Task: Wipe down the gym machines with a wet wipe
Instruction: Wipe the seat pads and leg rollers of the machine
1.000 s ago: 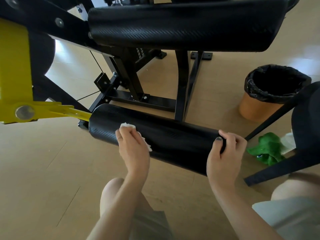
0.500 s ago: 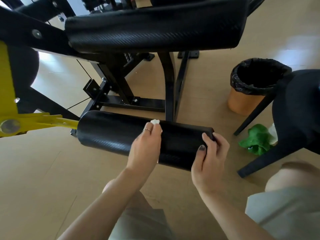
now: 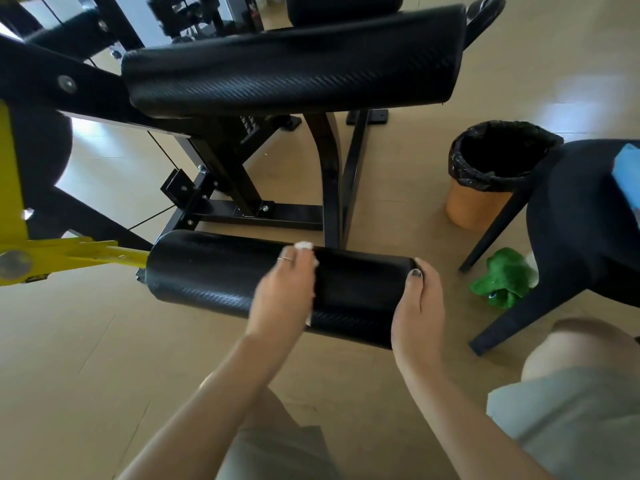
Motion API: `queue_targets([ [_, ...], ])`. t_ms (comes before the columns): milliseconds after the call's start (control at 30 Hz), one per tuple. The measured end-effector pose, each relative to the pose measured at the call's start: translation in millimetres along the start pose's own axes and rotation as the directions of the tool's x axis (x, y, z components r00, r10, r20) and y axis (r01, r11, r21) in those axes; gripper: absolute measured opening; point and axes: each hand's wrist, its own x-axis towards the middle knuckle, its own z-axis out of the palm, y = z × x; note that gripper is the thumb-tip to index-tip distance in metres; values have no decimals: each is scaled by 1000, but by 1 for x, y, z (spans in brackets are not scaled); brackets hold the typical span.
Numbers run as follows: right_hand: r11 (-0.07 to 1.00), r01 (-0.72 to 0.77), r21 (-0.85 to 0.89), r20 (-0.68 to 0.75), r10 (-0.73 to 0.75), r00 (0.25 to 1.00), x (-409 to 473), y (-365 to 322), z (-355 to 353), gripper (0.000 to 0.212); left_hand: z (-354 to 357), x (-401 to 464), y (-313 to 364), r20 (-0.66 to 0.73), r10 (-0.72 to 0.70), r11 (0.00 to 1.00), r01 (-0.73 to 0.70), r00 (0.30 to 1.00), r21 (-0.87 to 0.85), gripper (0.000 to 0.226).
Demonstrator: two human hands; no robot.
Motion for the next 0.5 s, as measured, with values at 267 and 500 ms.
queue_targets([
  [267,991,109,-73,-15,-111,994,-7,7,2,37,-17,22,-45,-7,-84,983,84,996,163,14],
  [500,926,352,-140,95,-341,935,-15,38,-5,54,-5,19,33,11,47,994,-48,999,96,27],
])
